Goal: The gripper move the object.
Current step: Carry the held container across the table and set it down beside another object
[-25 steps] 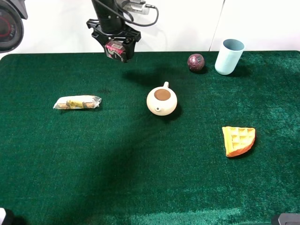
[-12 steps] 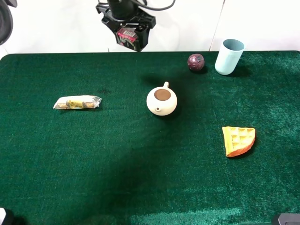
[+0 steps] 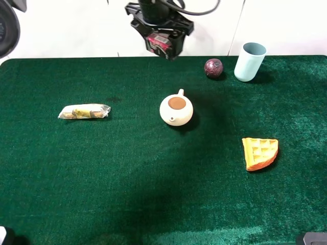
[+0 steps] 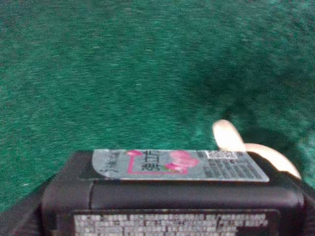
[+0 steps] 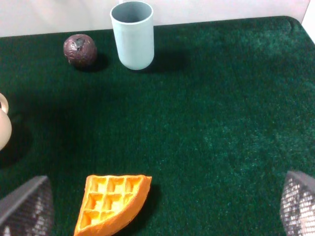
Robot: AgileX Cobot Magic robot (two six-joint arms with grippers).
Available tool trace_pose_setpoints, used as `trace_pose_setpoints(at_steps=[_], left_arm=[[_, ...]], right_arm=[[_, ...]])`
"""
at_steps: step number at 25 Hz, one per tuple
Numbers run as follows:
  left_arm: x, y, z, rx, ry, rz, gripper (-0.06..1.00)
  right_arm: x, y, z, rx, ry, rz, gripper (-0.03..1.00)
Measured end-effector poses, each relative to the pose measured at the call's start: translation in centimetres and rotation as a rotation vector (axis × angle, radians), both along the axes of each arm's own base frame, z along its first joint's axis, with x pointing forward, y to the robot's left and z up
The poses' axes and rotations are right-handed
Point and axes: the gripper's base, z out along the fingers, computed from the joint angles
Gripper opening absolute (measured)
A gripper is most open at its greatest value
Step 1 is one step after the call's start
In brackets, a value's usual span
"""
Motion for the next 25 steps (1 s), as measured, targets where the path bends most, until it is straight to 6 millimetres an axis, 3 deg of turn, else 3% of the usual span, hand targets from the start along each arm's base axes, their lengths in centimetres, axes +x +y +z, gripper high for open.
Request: trace_pose_setpoints(at_steps=[14, 25], left_arm=[[-5.0, -6.4, 0.2, -0.035, -0.023, -0.136, 0.79], [-6.8, -10.3, -1.0, -0.121, -0.106, -0.206, 0.79]], right_arm=[[0.0, 0.0, 0.0, 0.000, 0.000, 0.000, 0.69], [0.0, 0.0, 0.0, 0.000, 0.000, 0.000, 0.69]])
